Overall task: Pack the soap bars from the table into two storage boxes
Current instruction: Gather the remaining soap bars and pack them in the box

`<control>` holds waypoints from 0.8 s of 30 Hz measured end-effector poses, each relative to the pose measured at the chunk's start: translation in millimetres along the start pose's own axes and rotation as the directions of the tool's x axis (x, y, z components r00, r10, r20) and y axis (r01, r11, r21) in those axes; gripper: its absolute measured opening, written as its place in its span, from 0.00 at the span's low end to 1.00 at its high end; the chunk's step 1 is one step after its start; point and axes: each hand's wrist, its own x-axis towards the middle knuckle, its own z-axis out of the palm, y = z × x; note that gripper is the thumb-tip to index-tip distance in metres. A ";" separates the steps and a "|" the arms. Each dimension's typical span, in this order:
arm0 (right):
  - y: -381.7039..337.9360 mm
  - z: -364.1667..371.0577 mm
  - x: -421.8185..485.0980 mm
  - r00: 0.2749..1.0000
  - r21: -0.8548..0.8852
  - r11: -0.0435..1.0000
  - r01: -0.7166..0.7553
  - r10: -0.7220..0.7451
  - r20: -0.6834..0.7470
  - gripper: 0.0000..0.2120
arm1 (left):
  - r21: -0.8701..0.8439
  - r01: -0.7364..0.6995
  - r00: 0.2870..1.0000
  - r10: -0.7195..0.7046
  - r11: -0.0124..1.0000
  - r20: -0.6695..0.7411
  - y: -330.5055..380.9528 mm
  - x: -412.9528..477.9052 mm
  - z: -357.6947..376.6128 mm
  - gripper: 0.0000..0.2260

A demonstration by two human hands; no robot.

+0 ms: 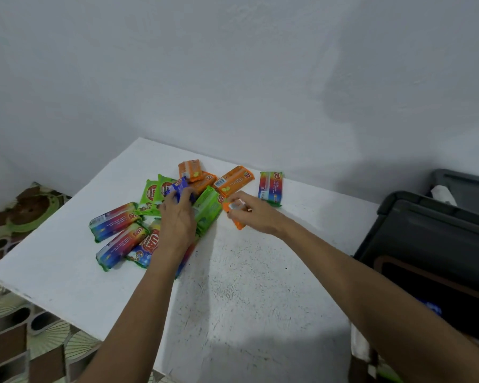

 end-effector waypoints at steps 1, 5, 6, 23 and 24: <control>-1.8 -3.1 -6.6 0.999 0.139 0.990 -0.032 0.032 0.001 0.12 | -0.078 -0.007 0.999 0.003 0.997 -0.054 1.9 -0.2 -0.9 0.15; -3.2 -16.5 -33.0 0.989 0.722 0.679 -0.135 0.142 0.052 0.15 | -0.381 0.061 0.964 -0.154 0.923 -0.218 20.7 -7.0 -14.7 0.11; -2.7 -20.1 -40.3 0.988 0.780 0.613 -0.125 0.147 0.043 0.16 | -0.422 0.077 0.954 -0.190 0.903 -0.232 25.0 -10.2 -17.6 0.12; 17.3 -58.7 -213.2 0.816 0.367 0.898 0.243 0.015 -0.578 0.08 | -0.813 0.012 1.000 0.010 0.582 0.022 133.8 -73.0 -11.5 0.10; 22.6 -61.6 -227.6 0.804 0.377 0.891 0.254 0.022 -0.594 0.07 | -0.822 0.020 0.999 0.027 0.569 0.043 143.3 -78.3 -10.3 0.09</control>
